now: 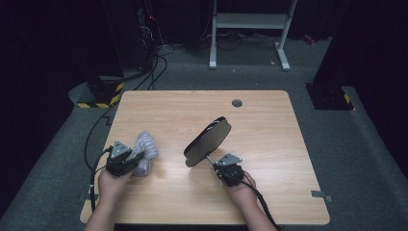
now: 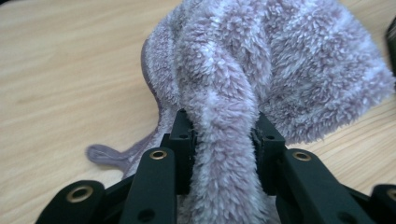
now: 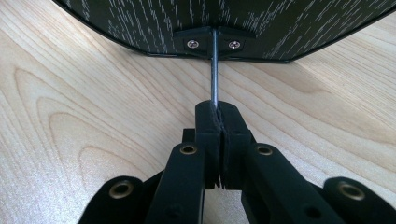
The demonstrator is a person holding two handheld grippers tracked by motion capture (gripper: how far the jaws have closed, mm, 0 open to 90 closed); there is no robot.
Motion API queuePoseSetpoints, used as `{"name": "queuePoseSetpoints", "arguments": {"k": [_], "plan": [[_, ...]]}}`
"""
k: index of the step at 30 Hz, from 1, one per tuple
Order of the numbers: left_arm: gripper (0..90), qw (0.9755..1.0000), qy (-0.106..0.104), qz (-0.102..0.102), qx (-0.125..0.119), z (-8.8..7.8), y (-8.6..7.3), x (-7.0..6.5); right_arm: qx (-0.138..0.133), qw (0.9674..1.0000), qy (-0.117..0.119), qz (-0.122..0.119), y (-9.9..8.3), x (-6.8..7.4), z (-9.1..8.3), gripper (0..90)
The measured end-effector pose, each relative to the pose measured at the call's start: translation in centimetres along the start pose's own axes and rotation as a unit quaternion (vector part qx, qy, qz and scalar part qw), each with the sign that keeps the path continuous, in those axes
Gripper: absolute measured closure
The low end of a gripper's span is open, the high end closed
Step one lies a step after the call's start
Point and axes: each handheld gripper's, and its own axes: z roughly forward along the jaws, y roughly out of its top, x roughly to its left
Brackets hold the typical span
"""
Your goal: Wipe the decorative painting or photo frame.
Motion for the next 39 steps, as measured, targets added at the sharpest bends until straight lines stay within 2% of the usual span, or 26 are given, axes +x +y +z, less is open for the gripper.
{"name": "queuePoseSetpoints", "arguments": {"k": [7,10,14,19,23,26,32,35,39], "plan": [[63.2,0.9998,-0.001,-0.013,0.016,0.6,-0.3,0.3,0.0,1.0,0.0,0.0,0.0,0.0,0.0,88.1],[56.7,0.9997,0.005,-0.012,0.021,0.6,-0.3,0.4,0.0,1.0,0.0,0.001,0.0,0.0,0.0,88.1],[47.1,0.9998,0.01,-0.015,0.005,0.3,-0.2,0.4,0.0,1.0,0.001,0.001,0.0,0.0,0.0,88.1],[39.2,0.9997,0.011,-0.023,-0.006,0.0,0.0,0.4,0.0,1.0,0.001,0.001,0.0,0.0,0.0,88.1],[35.7,0.9997,0.005,-0.021,-0.012,-0.4,0.4,0.0,0.0,1.0,0.001,0.001,0.0,0.0,0.0,88.1],[35.9,0.9987,-0.024,-0.036,-0.029,-1.0,0.9,-0.3,0.0,1.0,0.001,0.001,0.0,0.0,0.0,88.1],[36.8,0.9967,-0.054,-0.003,-0.06,-2.2,2.2,-2.4,0.0,1.0,0.0,0.001,0.0,0.0,0.0,87.8],[36.5,0.9951,-0.073,0.018,-0.064,-2.4,2.7,-3.7,0.0,1.0,-0.002,0.0,0.0,0.0,0.0,86.6],[35.0,0.9921,-0.098,0.047,-0.062,-2.1,3.1,-5.6,0.002,1.0,0.001,0.007,0.0,-0.1,-0.1,75.9]]}}
